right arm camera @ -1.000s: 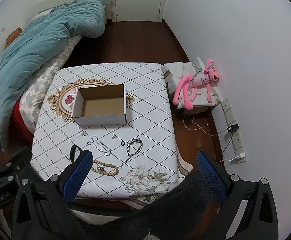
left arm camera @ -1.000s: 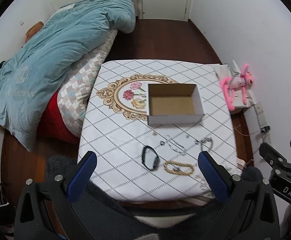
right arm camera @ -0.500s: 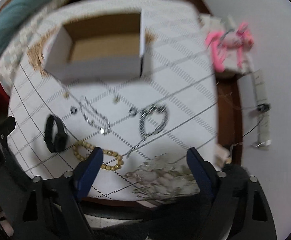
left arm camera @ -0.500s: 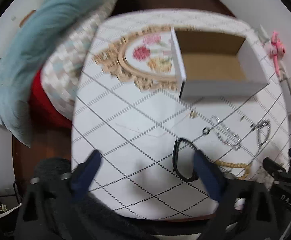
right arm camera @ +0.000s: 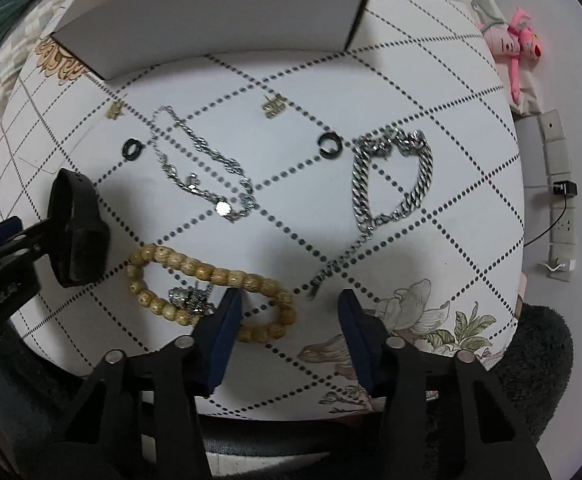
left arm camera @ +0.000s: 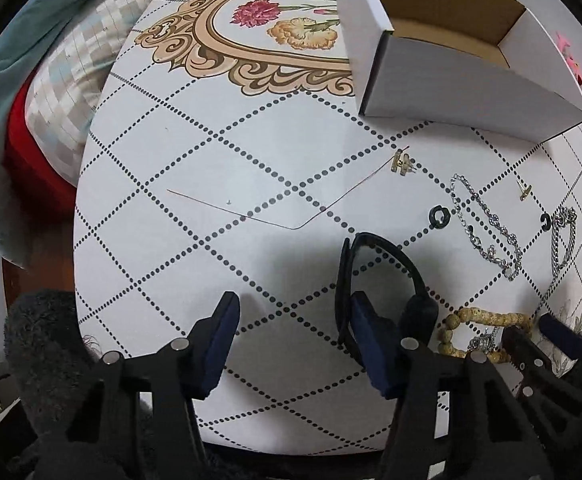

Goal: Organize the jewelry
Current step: 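Grasp the black watch band with the left gripper while the right gripper grasps the wooden bead bracelet, then drop the watch band into the box with the left gripper while the right releases the bead bracelet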

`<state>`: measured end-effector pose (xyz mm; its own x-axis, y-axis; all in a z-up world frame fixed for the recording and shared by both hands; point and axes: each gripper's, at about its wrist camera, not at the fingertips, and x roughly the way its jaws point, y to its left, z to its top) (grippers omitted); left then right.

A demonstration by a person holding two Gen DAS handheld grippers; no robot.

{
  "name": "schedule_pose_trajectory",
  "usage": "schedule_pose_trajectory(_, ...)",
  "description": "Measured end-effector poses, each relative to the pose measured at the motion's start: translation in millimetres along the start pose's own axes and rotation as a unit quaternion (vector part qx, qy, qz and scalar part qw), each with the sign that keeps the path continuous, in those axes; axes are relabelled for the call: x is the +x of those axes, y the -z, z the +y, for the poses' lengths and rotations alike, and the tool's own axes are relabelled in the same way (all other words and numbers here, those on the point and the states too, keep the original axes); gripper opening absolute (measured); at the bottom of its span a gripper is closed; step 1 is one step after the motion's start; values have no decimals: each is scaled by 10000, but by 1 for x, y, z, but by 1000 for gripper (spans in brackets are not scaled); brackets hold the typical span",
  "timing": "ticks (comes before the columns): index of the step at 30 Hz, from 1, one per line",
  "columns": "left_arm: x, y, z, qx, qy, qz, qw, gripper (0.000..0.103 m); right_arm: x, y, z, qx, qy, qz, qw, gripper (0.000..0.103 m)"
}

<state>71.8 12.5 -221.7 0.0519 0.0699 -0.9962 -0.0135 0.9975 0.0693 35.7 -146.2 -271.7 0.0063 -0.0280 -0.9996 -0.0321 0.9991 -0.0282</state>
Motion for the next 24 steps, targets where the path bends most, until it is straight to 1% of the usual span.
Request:
schedule_pose_trajectory(1, 1, 0, 0, -11, 66, -5, 10000, 48, 0, 3, 1, -5, -56, -24, 10000, 39)
schedule_pose_trajectory(4, 7, -1, 1, -84, 329, 11, 9994, 34, -2, 9, 4, -29, -77, -55, 10000, 36)
schedule_pose_trajectory(5, 9, 0, 3, -83, 420, 5, 9991, 27, -4, 10, 5, -22, -82, -70, 9999, 35)
schedule_pose_trajectory(6, 9, 1, 2, -66, 393, -19, 9992, 23, -4, 13, 5, -1, -85, -109, 9999, 31)
schedule_pose_trajectory(7, 10, 1, 1, -35, 406, -43, 9992, 19, -5, 12, 7, 3, -79, -125, 9999, 23)
schedule_pose_trajectory(8, 10, 2, 2, -23, 441, -78, 9990, 11, -11, 10, 8, 8, -80, -124, 9999, 17)
schedule_pose_trajectory(9, 11, -4, 0, -32, 455, -77, 9989, 6, -12, 9, 7, 35, -112, -126, 9999, 10)
schedule_pose_trajectory(13, 11, -3, 5, -52, 413, -153, 9990, 6, -13, 5, -6, 201, -371, -177, 9990, 10)
schedule_pose_trajectory(16, 6, 1, 9, -47, 402, -252, 9989, 4, -15, 11, -14, 374, -714, -260, 9964, 9)
schedule_pose_trajectory(18, 7, -3, 13, -32, 398, -304, 9987, 4, -19, 12, -25, 471, -924, -353, 9940, 9)
schedule_pose_trajectory(20, 4, -2, 15, -31, 396, -329, 9987, 4, -28, 15, -28, 503, -1094, -442, 9917, 9)
schedule_pose_trajectory(24, -6, 2, 18, -28, 399, -436, 9982, 4, -50, 14, -37, 555, -1297, -645, 9879, 9)
